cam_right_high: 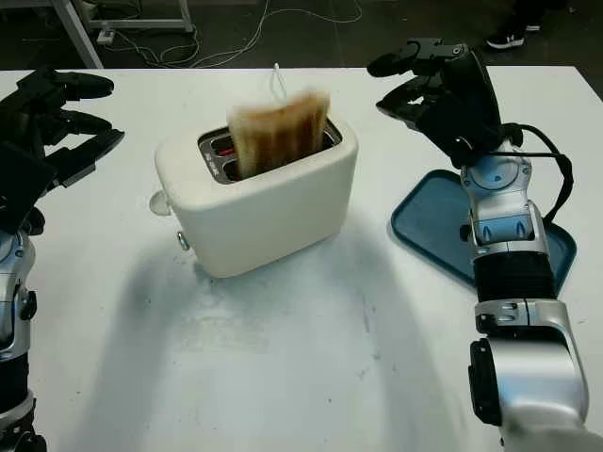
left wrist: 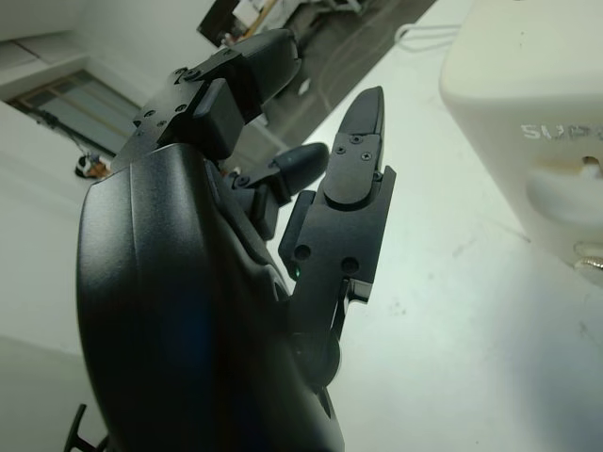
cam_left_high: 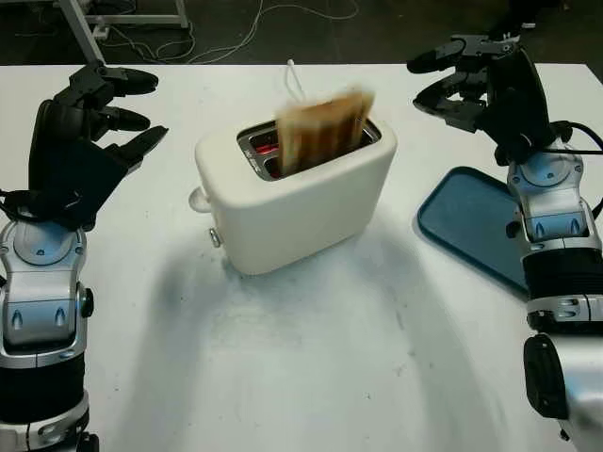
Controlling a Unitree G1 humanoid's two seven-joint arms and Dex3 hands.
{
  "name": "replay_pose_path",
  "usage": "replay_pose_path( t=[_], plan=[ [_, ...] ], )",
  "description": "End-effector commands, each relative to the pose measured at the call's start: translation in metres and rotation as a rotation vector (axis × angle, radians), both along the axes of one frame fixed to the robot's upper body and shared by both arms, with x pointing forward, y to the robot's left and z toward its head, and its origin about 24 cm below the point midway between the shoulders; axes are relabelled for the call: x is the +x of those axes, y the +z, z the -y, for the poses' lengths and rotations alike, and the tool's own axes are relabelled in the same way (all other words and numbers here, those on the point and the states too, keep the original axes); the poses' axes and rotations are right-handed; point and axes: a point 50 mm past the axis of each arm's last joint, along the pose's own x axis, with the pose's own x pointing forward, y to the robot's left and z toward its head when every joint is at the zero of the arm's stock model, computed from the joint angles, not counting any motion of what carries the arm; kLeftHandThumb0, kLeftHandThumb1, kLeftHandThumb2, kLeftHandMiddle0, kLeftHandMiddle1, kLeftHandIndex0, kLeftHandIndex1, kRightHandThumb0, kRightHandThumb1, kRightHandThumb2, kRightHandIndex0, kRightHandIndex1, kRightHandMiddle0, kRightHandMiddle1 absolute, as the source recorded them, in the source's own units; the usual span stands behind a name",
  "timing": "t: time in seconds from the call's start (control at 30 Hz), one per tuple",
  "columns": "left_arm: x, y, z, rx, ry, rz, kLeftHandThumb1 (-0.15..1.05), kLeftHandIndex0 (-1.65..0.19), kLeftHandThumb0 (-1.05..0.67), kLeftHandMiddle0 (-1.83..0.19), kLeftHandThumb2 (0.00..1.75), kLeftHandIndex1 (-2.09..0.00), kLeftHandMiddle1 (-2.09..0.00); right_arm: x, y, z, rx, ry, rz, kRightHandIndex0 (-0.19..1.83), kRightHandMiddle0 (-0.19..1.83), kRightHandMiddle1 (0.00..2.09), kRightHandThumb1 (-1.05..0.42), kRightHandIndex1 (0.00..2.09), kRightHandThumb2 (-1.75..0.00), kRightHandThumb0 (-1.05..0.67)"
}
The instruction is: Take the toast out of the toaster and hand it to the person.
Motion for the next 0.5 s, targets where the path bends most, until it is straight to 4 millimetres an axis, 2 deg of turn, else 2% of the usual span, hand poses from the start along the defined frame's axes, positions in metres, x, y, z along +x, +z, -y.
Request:
replay_pose_path(
  t=[0.0, 0.1, 0.47],
  plan=[
    [-0.0011, 0.0044, 0.0014, 0.006, 0.001, 0.022, 0.92, -0.38, -0.25, -0.34, 0.18, -0.83, -1.17, -0.0011, -0.0017, 0.0012, 0.015, 0.005, -0.006, 0.78, 0.79, 0.16, -0.76, 0.52, -0.01, 0.20],
    [-0.0012, 0.0044, 0.0015, 0.006, 0.002, 0.022, 0.92, -0.38, -0.25, -0.34, 0.18, -0.83, -1.16, -0.0015, -0.0018, 0.0013, 0.011, 0.008, 0.003, 0.79, 0.79, 0.14, -0.78, 0.52, -0.01, 0.21],
    [-0.0017, 0.0045, 0.0005, 0.013, 0.004, 0.027, 0.92, -0.39, -0.24, -0.36, 0.20, -0.83, -1.16, -0.0004, 0.0000, 0.0023, -0.015, 0.021, 0.035, 0.85, 0.90, 0.14, -0.75, 0.51, 0.00, 0.03]
  ],
)
